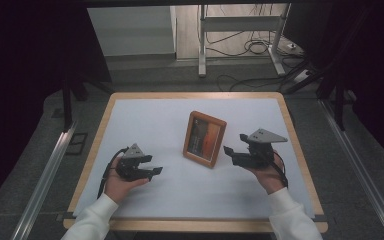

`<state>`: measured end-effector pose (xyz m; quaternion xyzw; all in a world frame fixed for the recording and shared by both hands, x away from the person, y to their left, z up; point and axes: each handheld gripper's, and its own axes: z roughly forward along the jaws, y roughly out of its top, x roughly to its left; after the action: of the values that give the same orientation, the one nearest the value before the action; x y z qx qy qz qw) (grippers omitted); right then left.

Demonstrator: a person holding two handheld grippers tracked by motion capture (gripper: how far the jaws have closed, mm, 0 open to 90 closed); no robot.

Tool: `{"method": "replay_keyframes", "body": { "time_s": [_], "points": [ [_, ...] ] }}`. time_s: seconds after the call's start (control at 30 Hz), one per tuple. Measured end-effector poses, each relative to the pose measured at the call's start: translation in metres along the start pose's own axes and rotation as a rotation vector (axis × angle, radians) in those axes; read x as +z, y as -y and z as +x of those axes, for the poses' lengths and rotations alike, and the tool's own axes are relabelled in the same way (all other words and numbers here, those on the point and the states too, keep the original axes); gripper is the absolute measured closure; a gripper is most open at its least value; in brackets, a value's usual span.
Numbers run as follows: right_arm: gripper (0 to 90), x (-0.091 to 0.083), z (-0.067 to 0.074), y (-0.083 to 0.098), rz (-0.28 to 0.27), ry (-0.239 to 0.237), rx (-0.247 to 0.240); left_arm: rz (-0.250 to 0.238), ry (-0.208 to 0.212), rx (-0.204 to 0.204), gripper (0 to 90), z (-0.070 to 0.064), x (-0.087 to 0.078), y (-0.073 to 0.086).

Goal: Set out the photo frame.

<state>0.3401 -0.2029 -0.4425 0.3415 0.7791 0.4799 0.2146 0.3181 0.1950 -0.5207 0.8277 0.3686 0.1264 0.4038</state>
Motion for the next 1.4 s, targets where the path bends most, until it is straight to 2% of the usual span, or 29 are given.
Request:
{"method": "replay_keyframes", "body": {
  "time_s": [0.13, 0.23, 0.37, 0.47, 0.67, 0.8, 1.1, 1.17, 1.23, 1.33, 1.4],
  "points": [
    [42.3, -0.008, 0.001, 0.011, 0.004, -0.016, 0.014, -0.005, -0.021, 0.001, 34.0, -0.003, -0.005, 0.002],
    [59.7, -0.012, 0.004, 0.020, 0.009, -0.031, 0.023, -0.016, -0.024, 0.000, 34.0, -0.005, -0.008, 0.003],
    [81.9, -0.011, 0.011, 0.034, 0.045, -0.060, 0.017, -0.014, -0.021, 0.021, 34.0, -0.008, -0.008, 0.004],
    [89.4, -0.007, 0.019, 0.039, 0.077, -0.090, -0.002, -0.011, -0.014, 0.030, 34.0, -0.008, -0.007, 0.004],
    [89.7, 0.016, 0.043, 0.045, 0.145, -0.123, -0.069, -0.006, -0.009, 0.027, 34.1, -0.007, -0.005, 0.004],
    [89.8, 0.035, 0.052, 0.046, 0.182, -0.126, -0.101, -0.001, -0.008, 0.033, 34.1, -0.007, -0.004, 0.003],
    [89.7, 0.073, 0.052, 0.051, 0.240, -0.079, -0.123, -0.006, -0.006, 0.029, 34.1, -0.007, -0.005, 0.005],
    [89.8, 0.077, 0.049, 0.052, 0.244, -0.067, -0.113, -0.004, -0.005, 0.026, 34.1, -0.006, -0.004, 0.005],
    [89.8, 0.080, 0.044, 0.053, 0.240, -0.091, -0.089, -0.002, -0.004, 0.023, 34.1, -0.006, -0.004, 0.006],
    [89.8, 0.080, 0.045, 0.053, 0.250, -0.081, -0.115, -0.003, -0.005, 0.021, 34.1, -0.005, -0.005, 0.007],
    [89.9, 0.080, 0.044, 0.053, 0.250, -0.081, -0.111, -0.007, -0.007, 0.016, 34.1, -0.005, -0.006, 0.007]
  ]
}}
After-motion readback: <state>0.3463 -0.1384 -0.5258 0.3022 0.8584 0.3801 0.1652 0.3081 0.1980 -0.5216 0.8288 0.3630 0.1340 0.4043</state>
